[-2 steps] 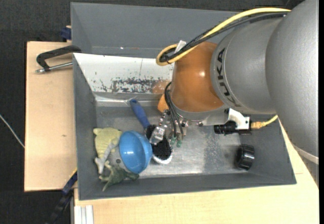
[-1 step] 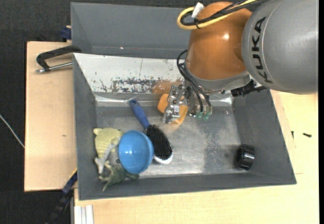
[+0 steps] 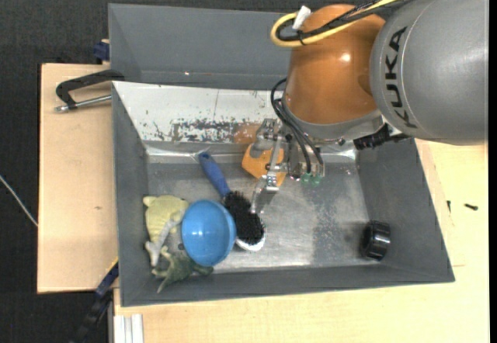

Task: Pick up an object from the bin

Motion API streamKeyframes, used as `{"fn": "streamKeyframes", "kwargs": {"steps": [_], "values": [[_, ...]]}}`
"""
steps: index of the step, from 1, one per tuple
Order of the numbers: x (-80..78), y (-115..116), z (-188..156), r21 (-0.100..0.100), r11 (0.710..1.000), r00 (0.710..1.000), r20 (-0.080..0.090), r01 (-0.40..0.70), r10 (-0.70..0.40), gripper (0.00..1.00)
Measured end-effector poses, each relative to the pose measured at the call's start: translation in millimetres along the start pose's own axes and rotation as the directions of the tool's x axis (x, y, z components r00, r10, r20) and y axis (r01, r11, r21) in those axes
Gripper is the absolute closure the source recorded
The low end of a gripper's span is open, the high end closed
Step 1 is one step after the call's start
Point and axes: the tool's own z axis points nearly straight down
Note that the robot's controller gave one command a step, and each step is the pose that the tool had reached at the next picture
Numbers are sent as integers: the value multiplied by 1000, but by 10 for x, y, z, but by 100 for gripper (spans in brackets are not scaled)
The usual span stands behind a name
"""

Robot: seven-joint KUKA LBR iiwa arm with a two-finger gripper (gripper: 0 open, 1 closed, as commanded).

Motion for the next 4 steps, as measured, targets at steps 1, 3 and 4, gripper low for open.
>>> {"fn": "streamKeyframes", "kwargs": {"steps": [1,3,4], "values": [[-116,113,1580,-1,1000,1000,-1,12,-12,0],[-404,-55,415,0,898,898,3,441,-441,100],[-524,-135,-637,2,893,893,8,450,-450,100]]}}
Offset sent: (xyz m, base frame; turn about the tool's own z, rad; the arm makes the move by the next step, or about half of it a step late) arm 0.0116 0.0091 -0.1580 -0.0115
